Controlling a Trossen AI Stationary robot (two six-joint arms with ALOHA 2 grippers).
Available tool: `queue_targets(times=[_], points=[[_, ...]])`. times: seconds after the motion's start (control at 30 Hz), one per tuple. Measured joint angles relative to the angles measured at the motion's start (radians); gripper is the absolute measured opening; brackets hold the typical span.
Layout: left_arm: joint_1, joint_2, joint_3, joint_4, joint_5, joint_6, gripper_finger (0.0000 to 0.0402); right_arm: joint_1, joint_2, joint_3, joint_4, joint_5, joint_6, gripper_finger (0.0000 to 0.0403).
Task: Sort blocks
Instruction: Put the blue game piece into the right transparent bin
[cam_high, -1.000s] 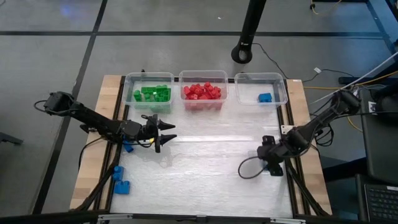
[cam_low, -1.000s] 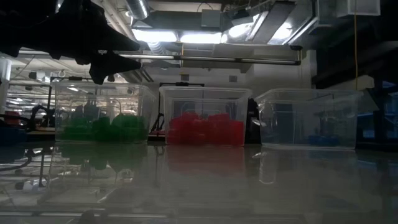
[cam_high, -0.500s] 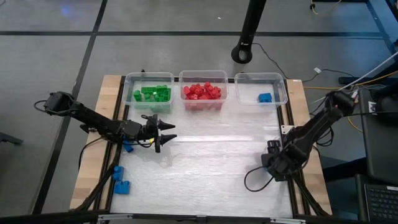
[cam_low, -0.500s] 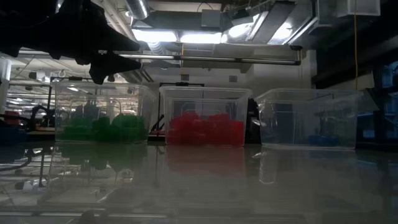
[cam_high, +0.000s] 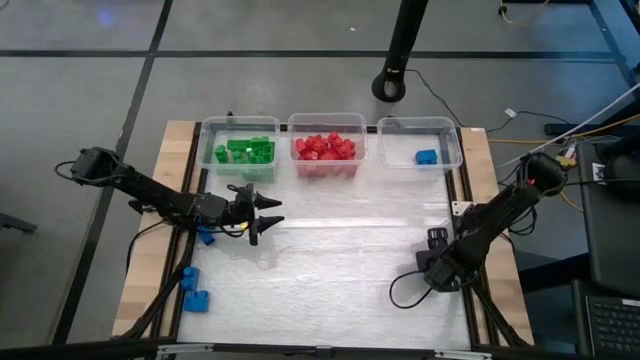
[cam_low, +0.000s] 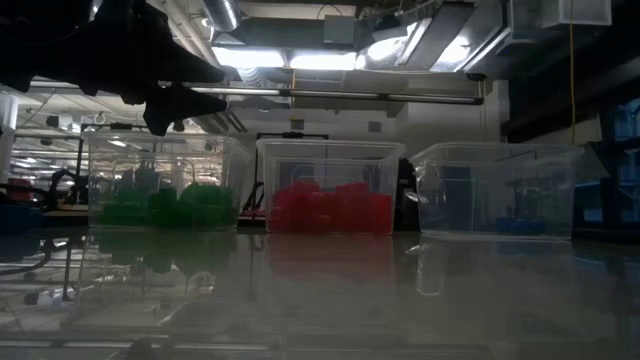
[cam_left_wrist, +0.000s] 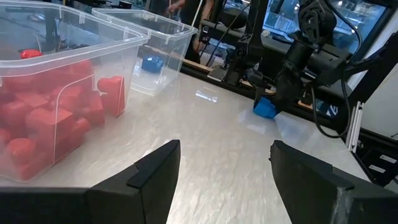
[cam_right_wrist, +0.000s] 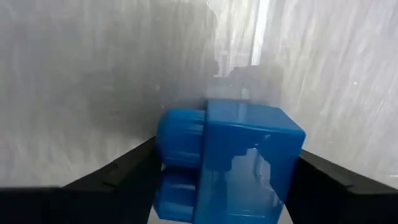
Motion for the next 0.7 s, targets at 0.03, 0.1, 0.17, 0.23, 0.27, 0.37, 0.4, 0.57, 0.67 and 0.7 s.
queue_targets(times=[0.03,0.1,0.17,0.23,0.27,0.37,0.4,0.57,0.67,0.7], points=[[0.000,0.000,0.000,0.000,0.000,0.000,0.0235,0.000,0.004,0.000,-0.001,0.007,0.000,0.0283],[0.000,0.000,0.000,0.000,0.000,0.000,0.0235,0.000,0.006,0.000,-0.003,0.009,0.000,0.0275],[0.000,0.000,0.000,0.000,0.000,0.000,0.0235,0.000,0.006,0.000,-0.004,0.010,-0.001,0.0262],[0.000,0.000,0.000,0.002,0.000,0.000,0.0235,0.000,0.005,0.000,-0.003,0.020,-0.001,0.0259],[0.000,0.000,0.000,0.003,0.000,0.000,0.0235,0.000,0.005,0.000,-0.003,0.022,-0.001,0.0259],[0.000,0.000,0.000,0.002,0.000,-0.001,0.0235,0.000,0.007,0.012,-0.012,0.028,-0.003,0.0259],[0.000,0.000,0.000,0.003,0.000,-0.001,0.0235,-0.001,0.008,0.021,-0.019,0.031,-0.003,0.0259],[0.000,0.000,0.000,0.004,0.000,-0.001,0.0235,-0.014,0.009,0.117,-0.122,0.067,-0.017,0.0270],[0.000,0.000,0.000,0.005,0.000,-0.001,0.0235,-0.055,0.008,0.196,-0.202,0.116,-0.069,0.0270],[0.000,0.000,0.000,0.007,0.000,-0.001,0.0235,-0.073,0.008,0.223,-0.223,0.140,-0.099,0.0267]])
